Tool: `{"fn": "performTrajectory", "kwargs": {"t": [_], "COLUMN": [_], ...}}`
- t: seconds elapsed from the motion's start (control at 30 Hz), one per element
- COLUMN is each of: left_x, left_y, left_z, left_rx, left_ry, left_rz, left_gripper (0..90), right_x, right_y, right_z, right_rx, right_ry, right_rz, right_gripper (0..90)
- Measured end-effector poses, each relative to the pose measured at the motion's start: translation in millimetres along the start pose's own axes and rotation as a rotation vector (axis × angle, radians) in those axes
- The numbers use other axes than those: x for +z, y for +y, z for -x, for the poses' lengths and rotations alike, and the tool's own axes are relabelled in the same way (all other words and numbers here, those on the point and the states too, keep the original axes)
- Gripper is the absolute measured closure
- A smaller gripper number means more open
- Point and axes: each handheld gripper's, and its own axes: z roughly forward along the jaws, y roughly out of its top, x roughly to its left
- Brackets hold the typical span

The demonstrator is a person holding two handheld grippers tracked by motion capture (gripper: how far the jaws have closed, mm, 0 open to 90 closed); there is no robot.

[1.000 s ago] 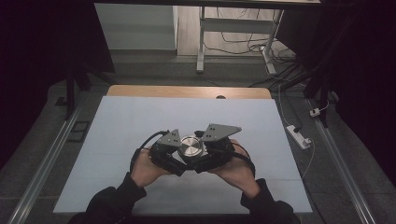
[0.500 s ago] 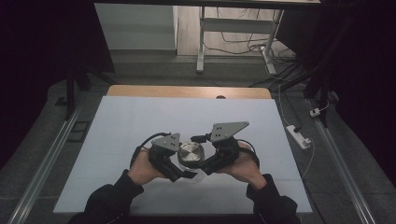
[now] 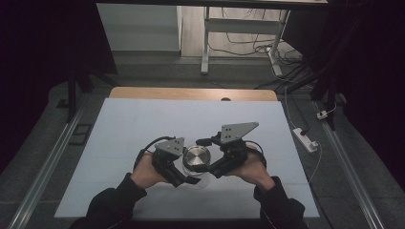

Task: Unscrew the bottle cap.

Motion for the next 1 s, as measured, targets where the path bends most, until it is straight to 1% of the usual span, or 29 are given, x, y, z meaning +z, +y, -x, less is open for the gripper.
{"fn": "performTrajectory", "kwargs": {"t": [0.1, 0.3, 0.37, 0.4, 0.47, 0.53, 0.57, 0.63, 0.7, 0.73, 0.8, 0.87, 0.93, 1.0], "left_x": [0.0, 0.3, 0.6, 0.1, 0.0, -0.9, -0.9, -1.9, -1.9, -2.9, -3.6, -5.1, -5.6, -7.1], "left_y": [-1.2, -2.7, -3.6, -4.0, -5.4, -6.6, -7.3, -8.6, -10.0, -10.7, -12.3, -13.7, -15.2, -16.5], "left_z": [-1.7, -3.6, -4.2, -5.2, -6.5, -8.4, -8.9, -10.9, -12.2, -13.7, -15.6, -18.2, -19.5, -21.7], "left_rx": [-0.013, -0.022, -0.031, -0.027, -0.041, -0.044, -0.054, -0.059, -0.075, -0.069, -0.084, -0.090, -0.111, -0.116], "left_ry": [0.016, 0.036, 0.045, 0.050, 0.065, 0.075, 0.084, 0.098, 0.113, 0.117, 0.130, 0.143, 0.159, 0.170], "left_rz": [-0.005, -0.020, -0.019, -0.028, -0.027, -0.033, -0.030, -0.039, -0.034, -0.045, -0.043, -0.049, -0.038, -0.041], "left_gripper": [15.9, 15.9, 15.9, 15.9, 15.9, 15.9, 15.9, 15.9, 15.9, 15.9, 15.9, 15.9, 15.9, 15.9], "right_x": [-0.6, -2.2, -3.6, -4.3, -5.8, -6.9, -7.1, -7.2, -6.8, -6.6, -6.5, -6.8, -7.7, -8.1], "right_y": [0.6, 2.7, 3.3, 3.7, 4.3, 4.7, 4.7, 4.4, 3.9, 3.6, 2.9, 2.6, 2.3, 1.9], "right_z": [-0.6, -2.3, -2.7, -2.6, -2.9, -2.9, -2.8, -3.0, -3.4, -3.6, -4.4, -5.0, -5.7, -6.3], "right_rx": [-0.002, -0.009, -0.009, -0.011, -0.008, -0.007, -0.007, -0.005, -0.005, -0.008, -0.007, -0.006, -0.001, -0.002], "right_ry": [-0.023, -0.080, -0.097, -0.106, -0.119, -0.134, -0.140, -0.147, -0.157, -0.159, -0.165, -0.172, -0.177, -0.181], "right_rz": [0.004, 0.009, 0.017, 0.019, 0.023, 0.023, 0.024, 0.022, 0.016, 0.014, 0.012, 0.013, 0.016, 0.021], "right_gripper": [19.5, 19.5, 19.5, 19.5, 19.5, 19.5, 19.5, 19.5, 19.5, 19.5, 19.5, 19.5, 19.5, 19.5]}}
